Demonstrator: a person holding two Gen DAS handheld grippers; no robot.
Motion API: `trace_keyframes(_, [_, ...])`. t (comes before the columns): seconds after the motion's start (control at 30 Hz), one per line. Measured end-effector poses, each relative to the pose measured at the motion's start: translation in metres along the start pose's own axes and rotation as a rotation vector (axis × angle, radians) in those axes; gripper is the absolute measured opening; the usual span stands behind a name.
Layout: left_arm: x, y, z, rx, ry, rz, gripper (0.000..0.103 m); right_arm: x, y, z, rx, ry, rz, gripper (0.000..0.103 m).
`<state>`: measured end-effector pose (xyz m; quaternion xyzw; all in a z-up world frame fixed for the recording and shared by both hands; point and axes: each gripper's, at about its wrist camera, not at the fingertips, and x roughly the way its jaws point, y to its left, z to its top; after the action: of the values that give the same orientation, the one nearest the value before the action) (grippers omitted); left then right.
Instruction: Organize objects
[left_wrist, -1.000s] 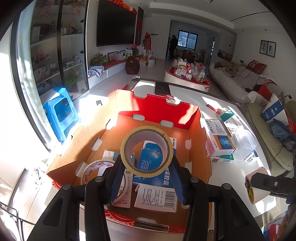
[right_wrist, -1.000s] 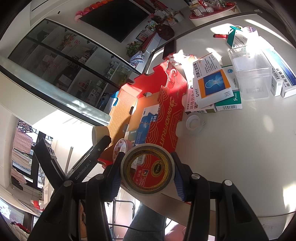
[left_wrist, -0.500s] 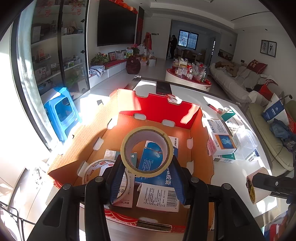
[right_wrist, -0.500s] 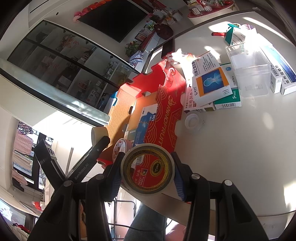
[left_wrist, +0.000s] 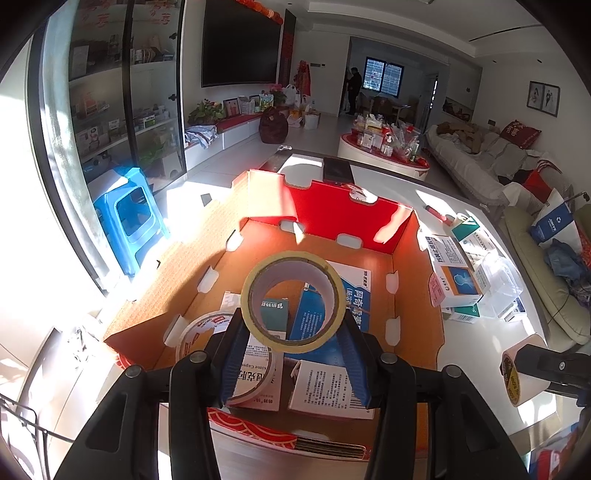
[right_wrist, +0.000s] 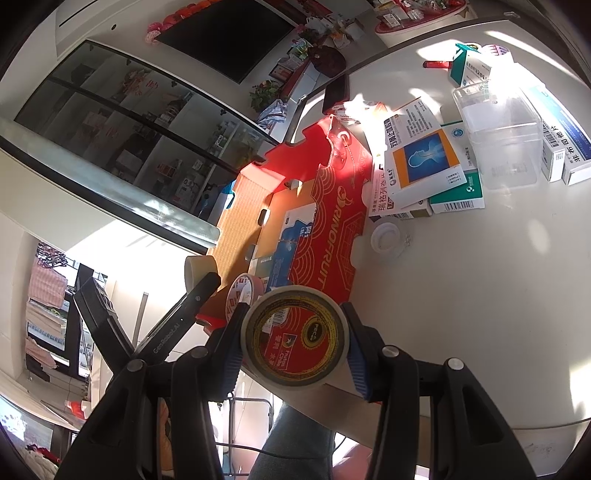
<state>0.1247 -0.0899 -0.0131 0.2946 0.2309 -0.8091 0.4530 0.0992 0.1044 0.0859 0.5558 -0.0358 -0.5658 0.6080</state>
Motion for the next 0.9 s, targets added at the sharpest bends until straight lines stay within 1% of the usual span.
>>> trace_keyframes(0.6, [0.0023, 0.0034, -0.002, -0.006, 0.007, 0.0, 0.052, 0.0059, -0.0002, 0.0023, 0.007, 0.012, 0.005, 0.048])
trace_keyframes(0.9, [0.0031, 0.0032, -0.002, -0.009, 0.008, 0.001, 0.052, 0.0065, -0.0035, 0.0038, 0.026, 0.015, 0.021, 0.048])
